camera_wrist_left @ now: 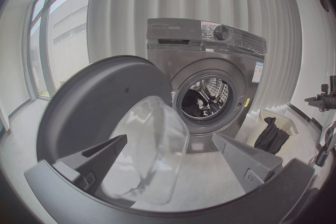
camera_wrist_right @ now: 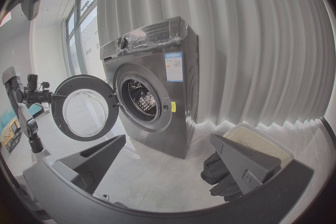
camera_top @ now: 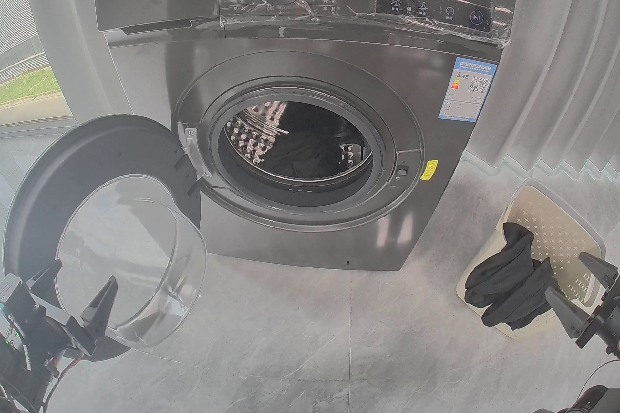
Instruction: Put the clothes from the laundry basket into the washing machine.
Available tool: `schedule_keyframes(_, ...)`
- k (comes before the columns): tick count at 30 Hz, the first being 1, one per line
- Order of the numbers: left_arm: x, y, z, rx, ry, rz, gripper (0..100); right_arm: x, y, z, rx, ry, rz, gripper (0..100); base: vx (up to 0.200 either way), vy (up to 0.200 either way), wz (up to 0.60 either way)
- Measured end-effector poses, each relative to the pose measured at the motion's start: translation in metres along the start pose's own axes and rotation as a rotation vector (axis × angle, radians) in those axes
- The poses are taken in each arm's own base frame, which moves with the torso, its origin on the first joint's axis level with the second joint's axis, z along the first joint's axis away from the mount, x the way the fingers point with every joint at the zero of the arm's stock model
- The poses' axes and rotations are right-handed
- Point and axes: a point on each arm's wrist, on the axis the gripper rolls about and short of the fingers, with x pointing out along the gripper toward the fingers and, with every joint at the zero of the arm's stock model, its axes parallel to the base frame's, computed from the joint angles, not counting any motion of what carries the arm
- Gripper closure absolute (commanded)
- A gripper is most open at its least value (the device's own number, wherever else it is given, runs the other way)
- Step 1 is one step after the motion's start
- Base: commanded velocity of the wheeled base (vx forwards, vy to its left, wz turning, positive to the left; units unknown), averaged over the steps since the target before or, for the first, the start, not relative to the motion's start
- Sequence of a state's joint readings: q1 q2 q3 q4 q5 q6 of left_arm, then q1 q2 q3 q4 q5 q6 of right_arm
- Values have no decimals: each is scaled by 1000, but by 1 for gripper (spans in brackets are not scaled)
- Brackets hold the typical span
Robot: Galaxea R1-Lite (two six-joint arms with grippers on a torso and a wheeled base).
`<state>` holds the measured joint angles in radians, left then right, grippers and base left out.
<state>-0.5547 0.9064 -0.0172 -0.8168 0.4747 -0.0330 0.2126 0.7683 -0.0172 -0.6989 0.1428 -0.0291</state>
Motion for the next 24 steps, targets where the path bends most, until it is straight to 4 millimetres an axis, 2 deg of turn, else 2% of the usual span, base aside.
schedule_keyframes(6, -19, 14, -6, -12, 0, 64, 0, -21, 0, 0, -6, -77, -63, 0, 0, 0, 0)
schedule_keyframes(13, -37, 25, -9, -56, -46, 122, 0, -43, 5, -10, -12, -110, -94, 0, 0, 0, 0)
schedule_keyframes(19, -49, 30, -16, -69, -54, 138, 0, -62, 12, -24, -19, -129, -81, 0, 0, 0, 0)
schedule_keyframes(24, -58, 33, -23, -67, -47, 138, 0, -73, 17, -46, -1, -62, -51, 0, 0, 0, 0)
